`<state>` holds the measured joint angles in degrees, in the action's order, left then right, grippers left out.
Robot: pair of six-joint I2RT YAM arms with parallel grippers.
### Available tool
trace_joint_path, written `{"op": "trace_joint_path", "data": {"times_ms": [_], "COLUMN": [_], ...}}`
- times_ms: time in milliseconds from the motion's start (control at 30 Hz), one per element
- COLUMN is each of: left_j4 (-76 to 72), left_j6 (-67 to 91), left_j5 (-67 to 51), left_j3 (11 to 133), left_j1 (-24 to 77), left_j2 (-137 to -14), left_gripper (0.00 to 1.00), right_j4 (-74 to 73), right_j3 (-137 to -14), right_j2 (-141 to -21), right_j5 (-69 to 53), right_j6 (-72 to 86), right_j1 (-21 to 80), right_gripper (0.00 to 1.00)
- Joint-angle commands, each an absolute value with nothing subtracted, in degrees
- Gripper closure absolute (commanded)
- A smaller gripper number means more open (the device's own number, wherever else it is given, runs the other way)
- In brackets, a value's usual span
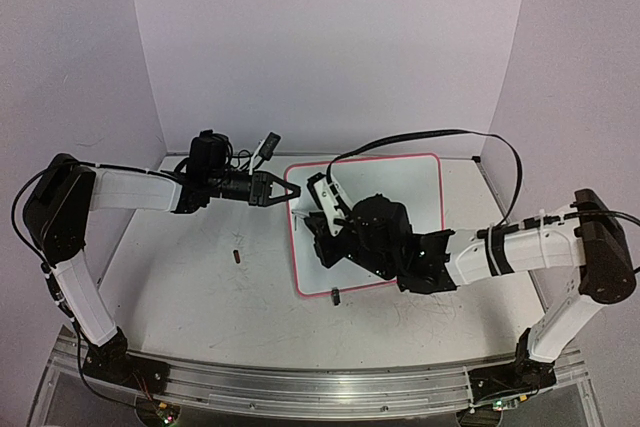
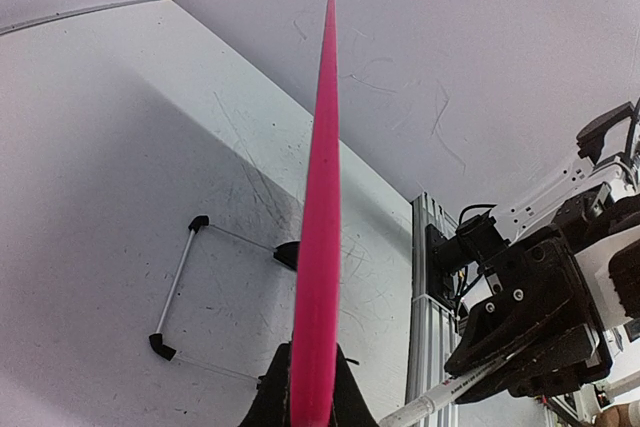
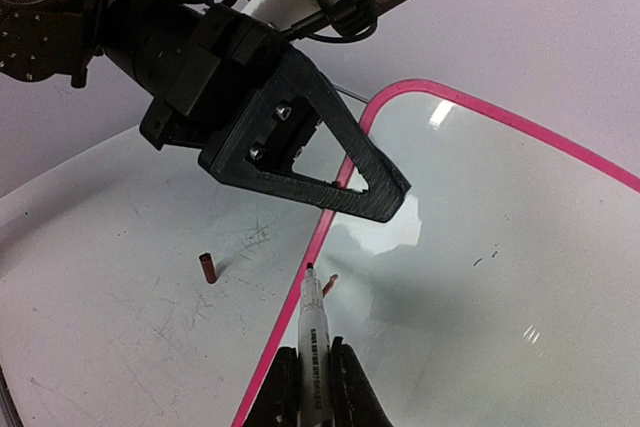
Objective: Write a sentence on the whiteboard
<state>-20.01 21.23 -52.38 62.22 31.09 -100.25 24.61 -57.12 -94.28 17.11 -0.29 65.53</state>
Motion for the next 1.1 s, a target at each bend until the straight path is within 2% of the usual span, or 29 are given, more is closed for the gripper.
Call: {"op": "trace_joint_path", "data": {"times_ms": [0,1067], "left_j4": [-19.69,-19.64], "left_j6": [21.45,21.53], "left_j5": [-51.30,-51.42], "left_j3": [62.33,62.45], "left_j1": [30.78,30.77], "left_j2": [-98.66,-98.47], "left_gripper": [1.00,1.00], "right_j4": [27.05,25.67], "right_j3": [-60.19,-60.58], "right_j2": [-96.30,-98.48], "right_j5": [18.86,21.82], "right_j6": [-1.46,-0.51], "right_j1": [65.24,64.67], "right_gripper": [1.00,1.00]}}
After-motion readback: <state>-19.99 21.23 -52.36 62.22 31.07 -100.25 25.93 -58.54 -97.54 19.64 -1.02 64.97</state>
